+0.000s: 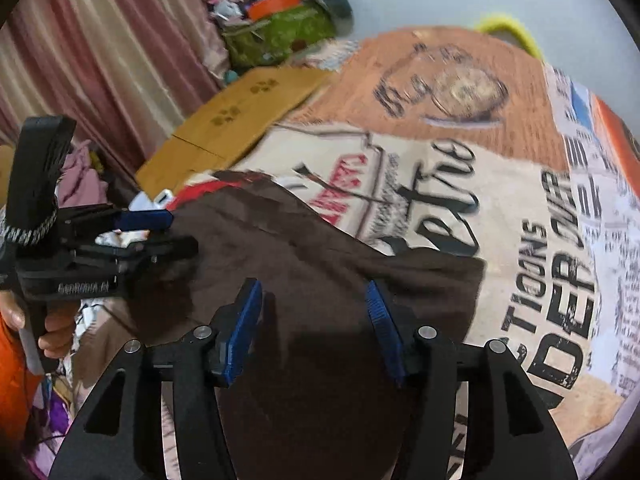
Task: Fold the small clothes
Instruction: 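Lower the folded shirt onto the bed and open both grippers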
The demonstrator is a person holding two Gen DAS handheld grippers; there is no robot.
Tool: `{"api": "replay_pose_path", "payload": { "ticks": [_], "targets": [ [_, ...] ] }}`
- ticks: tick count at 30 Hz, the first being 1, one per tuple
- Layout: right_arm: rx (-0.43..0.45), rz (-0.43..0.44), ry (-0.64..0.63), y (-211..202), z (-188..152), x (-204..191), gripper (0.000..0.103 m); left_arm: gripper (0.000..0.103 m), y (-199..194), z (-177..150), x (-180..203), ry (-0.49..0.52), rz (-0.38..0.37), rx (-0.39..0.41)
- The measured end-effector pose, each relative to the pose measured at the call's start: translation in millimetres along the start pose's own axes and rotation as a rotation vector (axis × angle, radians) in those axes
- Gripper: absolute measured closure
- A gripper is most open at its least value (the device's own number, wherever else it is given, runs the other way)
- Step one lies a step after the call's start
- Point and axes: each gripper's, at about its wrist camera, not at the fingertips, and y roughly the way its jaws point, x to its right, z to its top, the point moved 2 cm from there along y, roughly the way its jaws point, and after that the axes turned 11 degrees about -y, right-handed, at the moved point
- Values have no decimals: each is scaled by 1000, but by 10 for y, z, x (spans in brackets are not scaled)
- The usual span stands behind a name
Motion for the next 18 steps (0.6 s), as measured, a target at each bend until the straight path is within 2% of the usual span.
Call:
{"api": "replay_pose_path", "payload": {
  "ticks": [3, 6, 10, 12, 16, 18],
  "targets": [
    [-16, -20, 11, 25, -96, 121, 52, 42, 101, -15, -58, -22, -1, 0],
    [-12, -7, 20, -16, -170, 209, 52, 41, 88, -53, -48, 3, 50, 29],
    [-9, -20, 20, -114, -202, 203, 52, 41, -20, -91, -74, -18, 51, 37],
    [2, -35, 8, -214, -225, 133, 52, 41, -151, -182, -35, 11, 49, 67],
    [19, -17, -59, -349, -307, -67, 48, 41, -337, -459, 104, 114, 94, 112],
    [4, -8, -103, -370, -372, -180, 39, 41, -344, -591, 132, 149, 128, 109]
  ]
}}
